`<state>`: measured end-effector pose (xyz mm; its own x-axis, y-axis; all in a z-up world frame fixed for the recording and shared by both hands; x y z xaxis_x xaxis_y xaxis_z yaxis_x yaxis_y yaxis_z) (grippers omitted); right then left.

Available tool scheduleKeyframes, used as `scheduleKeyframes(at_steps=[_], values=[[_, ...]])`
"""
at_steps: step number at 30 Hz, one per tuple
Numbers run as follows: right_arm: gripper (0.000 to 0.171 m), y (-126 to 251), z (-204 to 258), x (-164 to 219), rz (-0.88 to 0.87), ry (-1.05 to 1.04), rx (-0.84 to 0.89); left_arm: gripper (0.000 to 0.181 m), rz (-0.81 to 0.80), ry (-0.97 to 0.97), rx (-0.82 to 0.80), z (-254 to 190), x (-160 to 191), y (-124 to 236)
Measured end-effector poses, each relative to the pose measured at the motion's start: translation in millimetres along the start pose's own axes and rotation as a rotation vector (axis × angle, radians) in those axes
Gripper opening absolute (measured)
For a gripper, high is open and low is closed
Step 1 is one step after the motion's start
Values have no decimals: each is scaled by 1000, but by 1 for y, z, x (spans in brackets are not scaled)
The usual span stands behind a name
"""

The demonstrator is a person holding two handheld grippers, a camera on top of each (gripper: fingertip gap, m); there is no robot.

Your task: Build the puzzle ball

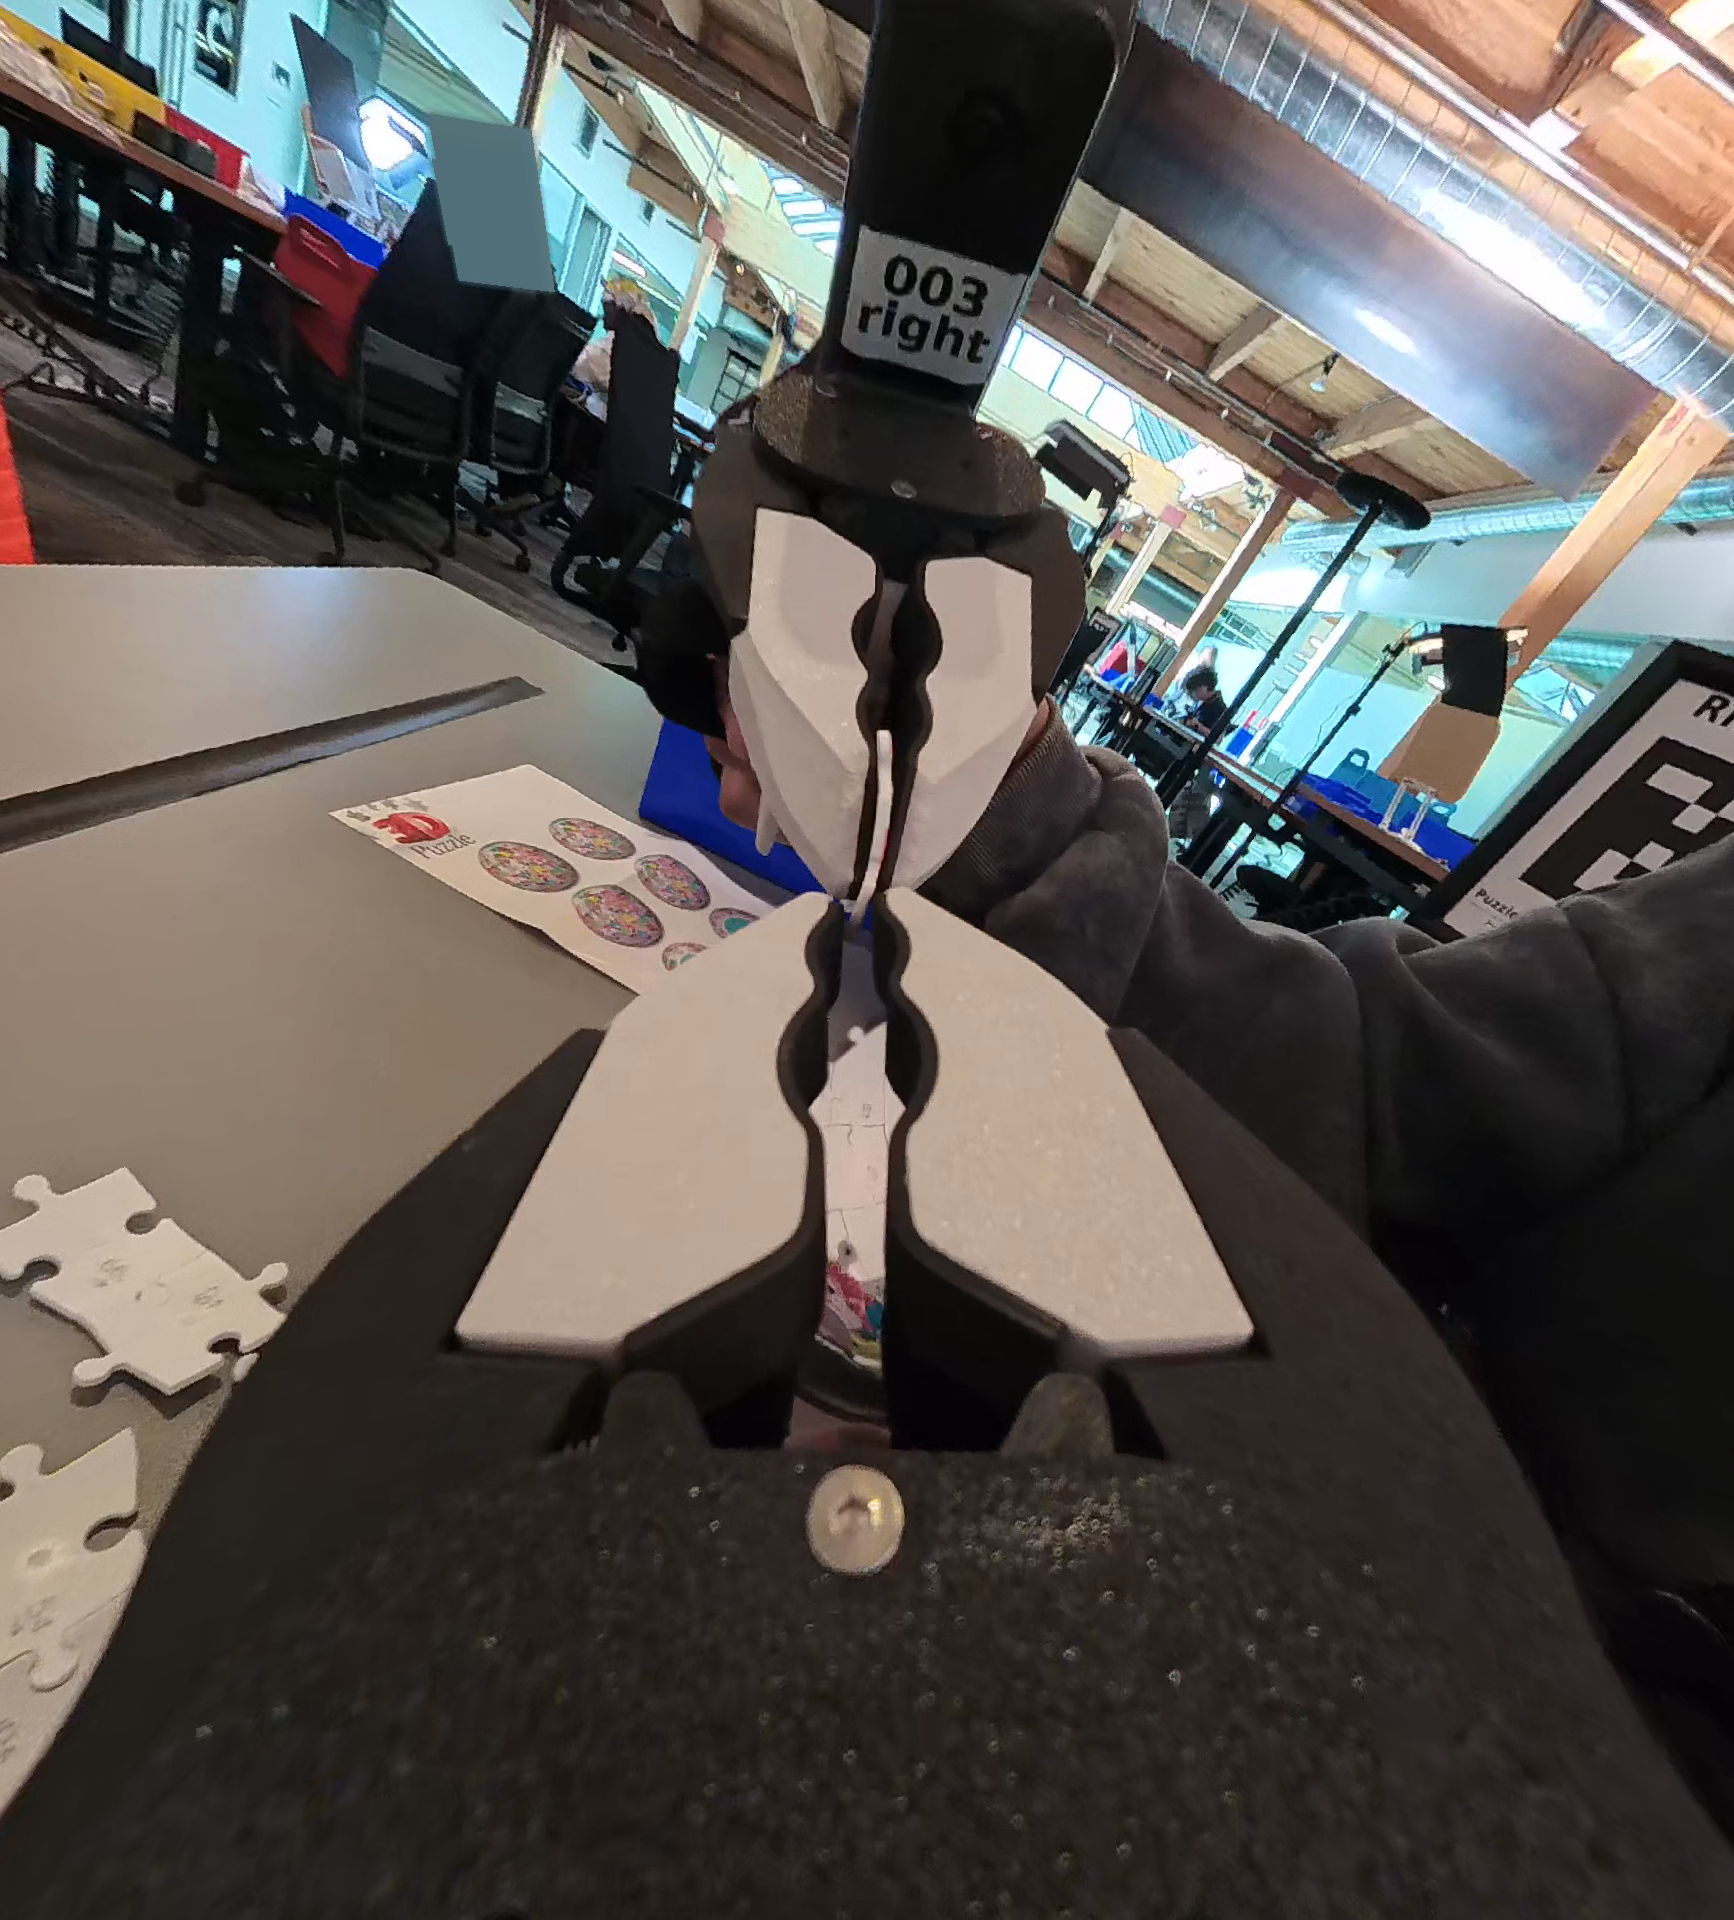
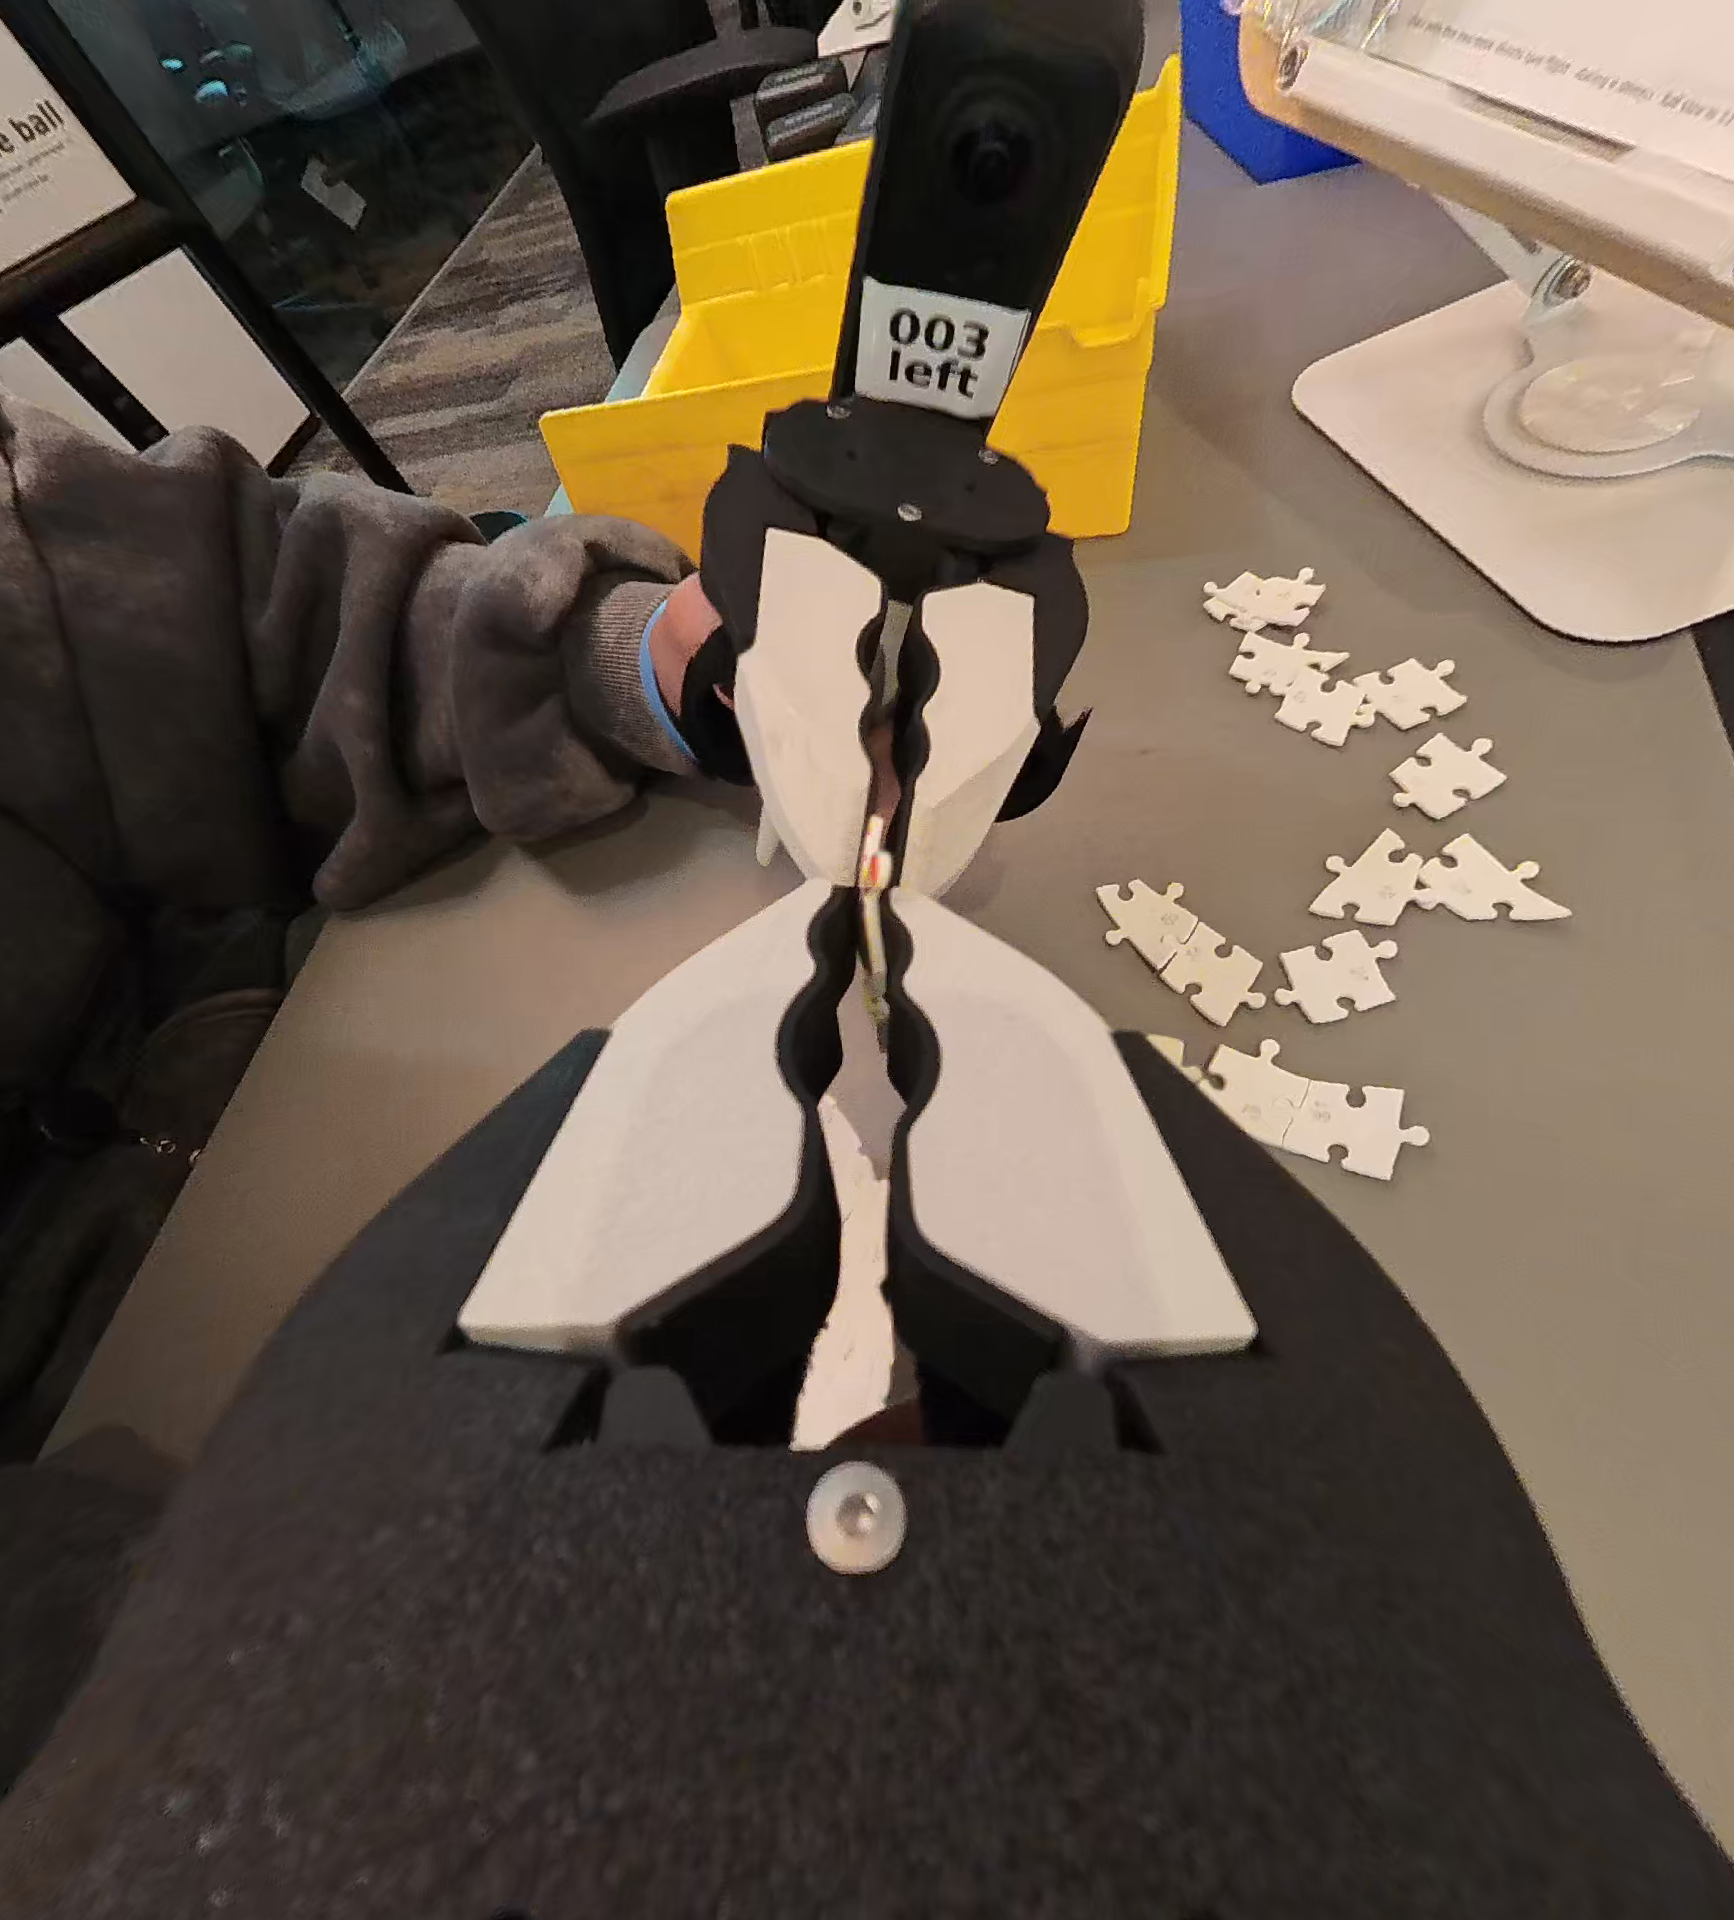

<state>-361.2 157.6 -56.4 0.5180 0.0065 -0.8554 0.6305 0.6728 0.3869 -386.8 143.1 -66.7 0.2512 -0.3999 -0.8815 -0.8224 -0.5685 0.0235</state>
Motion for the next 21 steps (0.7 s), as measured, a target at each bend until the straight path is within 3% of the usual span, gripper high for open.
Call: scheduleKeyframes(at_steps=[5,10,15,21], values=[[15,10,-4,-15,-37,129,126,1,-18,287,145,-2,-12,7],[14,27,27,-30,148,657,416,1,-32,649,393,-1,-25,24],[12,16,40,-30,419,928,613,1,101,709,528,-20,-20,28],[14,8,45,-25,498,980,620,2,120,781,585,-26,-21,27]])
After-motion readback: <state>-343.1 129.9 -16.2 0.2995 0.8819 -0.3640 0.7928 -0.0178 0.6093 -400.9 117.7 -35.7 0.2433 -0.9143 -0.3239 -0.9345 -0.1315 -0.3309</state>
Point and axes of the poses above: each gripper's, where its closed fingertips meet, y back along the fingers, x out of its underside, z = x × y across the jaws, the point moved 2 cm from there along y, back along the fingers, and after that the axes turned 13 degrees about -x, right-handed, at the moved point
